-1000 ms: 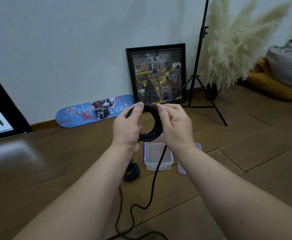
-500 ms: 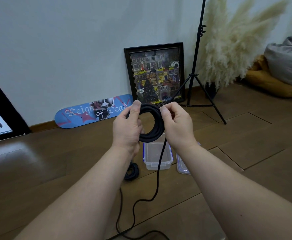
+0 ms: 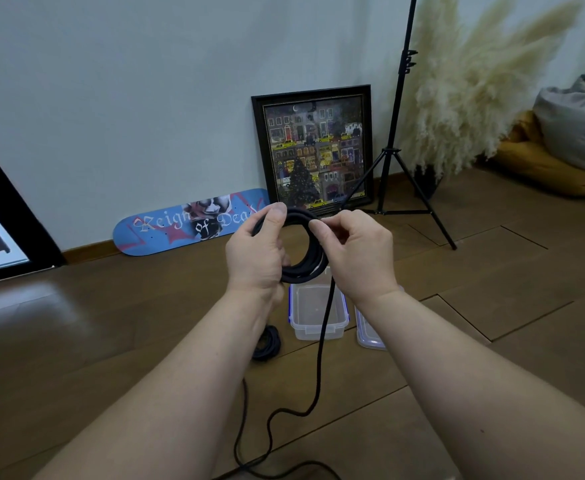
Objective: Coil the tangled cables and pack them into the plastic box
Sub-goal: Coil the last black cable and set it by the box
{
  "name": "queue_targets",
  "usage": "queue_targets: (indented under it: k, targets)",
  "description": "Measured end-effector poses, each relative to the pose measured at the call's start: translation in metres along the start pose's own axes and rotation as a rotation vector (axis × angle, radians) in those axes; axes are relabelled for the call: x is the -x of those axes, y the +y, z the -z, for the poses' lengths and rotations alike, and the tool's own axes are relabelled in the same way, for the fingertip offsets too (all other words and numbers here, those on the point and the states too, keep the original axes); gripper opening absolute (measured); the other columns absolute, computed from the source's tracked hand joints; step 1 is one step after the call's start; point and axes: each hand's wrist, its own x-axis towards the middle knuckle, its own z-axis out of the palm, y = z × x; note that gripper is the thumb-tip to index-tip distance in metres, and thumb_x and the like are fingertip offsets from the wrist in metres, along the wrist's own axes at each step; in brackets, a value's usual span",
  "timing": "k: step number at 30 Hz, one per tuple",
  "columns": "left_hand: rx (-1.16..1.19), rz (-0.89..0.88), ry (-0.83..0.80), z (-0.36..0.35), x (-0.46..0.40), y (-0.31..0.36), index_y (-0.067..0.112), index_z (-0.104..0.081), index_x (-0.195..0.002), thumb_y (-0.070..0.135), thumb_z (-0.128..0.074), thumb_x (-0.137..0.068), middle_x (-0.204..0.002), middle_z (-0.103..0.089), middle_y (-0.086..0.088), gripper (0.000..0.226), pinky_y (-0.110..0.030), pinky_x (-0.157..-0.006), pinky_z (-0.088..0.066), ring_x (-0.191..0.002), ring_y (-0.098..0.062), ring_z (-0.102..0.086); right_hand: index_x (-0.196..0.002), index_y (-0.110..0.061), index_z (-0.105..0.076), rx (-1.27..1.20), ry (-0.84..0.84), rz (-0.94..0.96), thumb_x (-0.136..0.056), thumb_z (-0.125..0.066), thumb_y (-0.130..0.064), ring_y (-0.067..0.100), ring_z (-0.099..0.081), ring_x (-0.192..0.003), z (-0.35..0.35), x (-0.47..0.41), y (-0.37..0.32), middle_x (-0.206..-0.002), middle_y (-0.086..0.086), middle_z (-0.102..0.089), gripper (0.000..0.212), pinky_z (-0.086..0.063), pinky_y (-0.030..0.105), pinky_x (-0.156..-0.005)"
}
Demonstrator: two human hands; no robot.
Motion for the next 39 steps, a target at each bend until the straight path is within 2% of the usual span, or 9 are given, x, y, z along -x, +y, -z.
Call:
queue_targets:
  k: [6,9,11,15,19,21,26,31,39]
  targets:
    - [0.044,0.072,-0.028,-0.004,0.004,-0.008,0.015,-0.061,-0.100,0.026,-0.065,-0.093,-0.043,-0.030,0.010,0.014,-0.021,-0.041,-0.026,-0.038,-0.007,-0.024,-0.079,-0.013,-0.071,-0.046,0.056,-0.165,-0.089,-0.068,-0.032,0.015,-0.057,-0.070,-0.006,0.004,0.000,-0.078,0.002,-0.064,0.021,-0.047,0.032,-0.065]
    - [0.060,0.063,0.003,-0.006,0.004,-0.009,0.014,-0.062,-0.104,0.028,-0.065,-0.093,-0.045,-0.030,0.010,0.018,-0.022,-0.042,-0.026,-0.040,-0.007,-0.024,-0.087,-0.020,-0.063,-0.300,-0.027,-0.374,-0.093,-0.062,-0.031,0.004,-0.053,-0.077,-0.005,0.004,-0.009,-0.094,0.005,-0.062,0.013,-0.043,0.021,-0.071]
    - [0.112,0.052,0.021,-0.006,0.002,-0.006,0.014,-0.062,-0.101,0.030,-0.065,-0.093,-0.046,-0.028,0.009,0.019,-0.022,-0.042,-0.025,-0.040,-0.007,-0.022,-0.101,-0.023,-0.058,-0.443,-0.100,-0.406,-0.099,-0.051,-0.028,0.006,-0.055,-0.091,-0.010,0.008,-0.014,-0.109,0.007,-0.059,0.009,-0.043,0.017,-0.080]
    - [0.169,0.018,-0.008,-0.006,-0.001,0.000,0.013,-0.062,-0.099,0.031,-0.063,-0.094,-0.049,-0.027,0.007,0.020,-0.022,-0.043,-0.025,-0.041,-0.007,-0.021,-0.142,-0.030,-0.042,-0.635,-0.228,-0.473,-0.100,-0.038,-0.043,0.013,-0.050,-0.126,-0.018,0.018,-0.017,-0.137,-0.002,-0.053,0.044,-0.043,0.042,-0.106]
    - [-0.076,-0.115,-0.055,-0.005,0.007,-0.008,0.006,-0.063,-0.101,0.048,-0.059,-0.086,-0.046,-0.042,0.010,0.045,-0.025,-0.052,-0.035,-0.045,-0.007,-0.036,-0.133,-0.019,-0.052,-0.492,-0.120,-0.413,-0.105,-0.036,-0.031,0.013,-0.060,-0.098,-0.010,0.014,-0.020,-0.107,-0.005,-0.064,0.034,-0.048,0.024,-0.085]
    - [-0.238,-0.151,-0.081,-0.003,0.010,-0.011,0.012,-0.061,-0.082,0.055,-0.053,-0.084,-0.052,-0.053,0.009,0.044,-0.025,-0.059,-0.042,-0.054,-0.008,-0.049,-0.125,-0.022,-0.054,-0.385,-0.138,-0.348,-0.104,-0.037,-0.031,0.008,-0.057,-0.081,-0.002,0.009,-0.017,-0.087,-0.012,-0.060,0.029,-0.043,0.019,-0.069]
    - [-0.449,-0.073,-0.282,0.017,-0.001,-0.004,0.018,-0.065,-0.091,0.043,-0.067,-0.089,-0.073,-0.063,0.009,0.025,-0.030,-0.071,-0.048,-0.077,-0.012,-0.061,-0.118,-0.024,-0.059,-0.340,-0.337,-0.171,-0.102,-0.045,-0.027,-0.002,-0.051,-0.066,0.018,-0.006,-0.002,-0.070,-0.017,-0.054,0.021,-0.037,0.014,-0.063]
    - [-0.340,0.003,-0.414,0.022,-0.004,0.006,0.013,-0.066,-0.092,0.030,-0.069,-0.086,-0.069,-0.056,0.000,0.018,-0.028,-0.058,-0.050,-0.065,-0.014,-0.055,-0.120,-0.021,-0.063,-0.349,-0.487,-0.066,-0.100,-0.052,-0.020,-0.005,-0.054,-0.073,0.022,-0.008,0.001,-0.080,-0.021,-0.060,0.023,-0.040,0.013,-0.072]
    - [-0.549,-0.120,-0.331,0.022,-0.003,0.007,0.011,-0.056,-0.089,0.051,-0.073,-0.077,-0.087,-0.062,-0.006,0.045,-0.042,-0.080,-0.057,-0.090,-0.029,-0.066,-0.115,-0.025,-0.063,-0.400,-0.495,-0.090,-0.097,-0.056,-0.025,0.003,-0.060,-0.076,0.019,-0.006,-0.001,-0.089,-0.015,-0.064,0.019,-0.050,0.025,-0.075]
